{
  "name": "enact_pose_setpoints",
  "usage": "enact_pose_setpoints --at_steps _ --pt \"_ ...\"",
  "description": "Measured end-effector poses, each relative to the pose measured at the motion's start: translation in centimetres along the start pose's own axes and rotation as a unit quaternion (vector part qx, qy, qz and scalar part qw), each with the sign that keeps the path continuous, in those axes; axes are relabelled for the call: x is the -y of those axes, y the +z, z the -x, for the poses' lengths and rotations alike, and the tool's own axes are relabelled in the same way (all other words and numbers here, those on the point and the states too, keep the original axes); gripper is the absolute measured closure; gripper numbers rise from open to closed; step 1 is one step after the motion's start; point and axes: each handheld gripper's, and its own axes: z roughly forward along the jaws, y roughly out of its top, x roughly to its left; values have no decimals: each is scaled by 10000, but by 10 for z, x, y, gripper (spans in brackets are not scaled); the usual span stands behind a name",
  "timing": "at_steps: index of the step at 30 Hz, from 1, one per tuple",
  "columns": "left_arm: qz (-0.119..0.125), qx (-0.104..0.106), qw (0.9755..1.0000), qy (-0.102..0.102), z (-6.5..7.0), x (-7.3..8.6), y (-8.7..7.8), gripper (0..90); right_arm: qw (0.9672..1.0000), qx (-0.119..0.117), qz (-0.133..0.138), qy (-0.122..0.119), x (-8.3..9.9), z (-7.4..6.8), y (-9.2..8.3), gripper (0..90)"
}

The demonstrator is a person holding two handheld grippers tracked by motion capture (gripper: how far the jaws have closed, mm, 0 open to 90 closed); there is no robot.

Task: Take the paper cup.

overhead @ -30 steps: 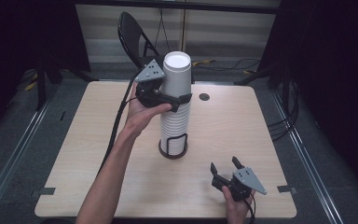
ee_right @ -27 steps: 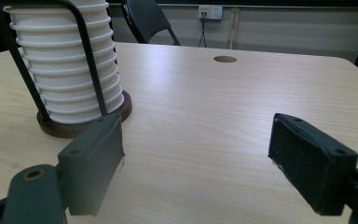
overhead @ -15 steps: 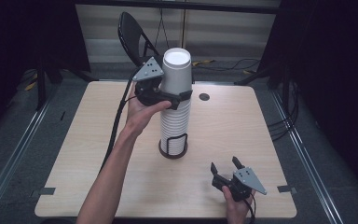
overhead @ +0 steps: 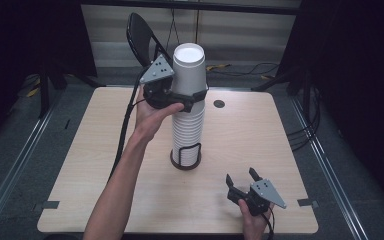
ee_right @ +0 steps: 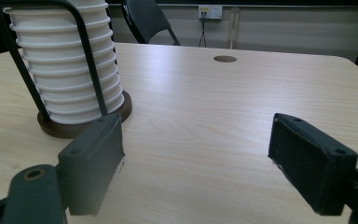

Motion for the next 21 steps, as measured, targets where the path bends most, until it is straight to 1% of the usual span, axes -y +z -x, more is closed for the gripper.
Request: enact_pose_setpoints --at_steps 1,2,3,6,8,9,11,12,13,14,15,16,17,18,19,21 --pt "37 48 10000 1 -1 -2 -2 102 10000 -3 -3 1 0 0 0 174" --pt "74 46 10000 -33 -1 -4 -2 103 10000 3 -4 6 0 0 0 174" --pt "64 -32 10000 41 -1 -7 -3 104 10000 0 -10 9 0 0 0 174" --pt "100 4 9999 0 -3 -10 -4 105 10000 -2 -18 0 0 0 0 174" --pt "134 3 9999 21 -3 -12 -5 106 10000 12 -12 0 0 0 1 174" --pt "175 22 9998 -42 -2 -13 -5 106 10000 -7 -21 0 0 0 0 174" --pt "188 2 9998 -4 -2 -15 -5 105 10000 -10 -30 10 0 0 1 174" --pt "243 10 9997 -44 -2 -16 -6 105 10000 -11 -33 7 0 0 1 174" --pt "288 60 9995 -88 -2 -16 -6 105 10000 -10 -22 16 0 0 1 174" --pt "297 71 9995 -106 -2 -17 -6 105 10000 -5 -25 24 0 0 1 174" --pt "271 65 9996 -26 -3 -18 -6 105 10000 -6 -27 30 0 0 1 174" --pt "271 65 9996 -26 -3 -18 -6 105 10000 -6 -27 30 0 0 1 174" --pt "307 104 9994 -82 -3 -18 -6 105 10000 -8 -27 32 0 0 1 174" --pt "313 89 9995 -52 -4 -19 -7 105 10000 -12 -25 38 0 0 1 174" --pt "372 53 9993 -92 -3 -20 -8 105 10000 -23 -41 16 -1 0 2 174" --pt "464 83 9988 -119 -3 -23 -9 105 10000 -9 -34 20 0 0 2 174"
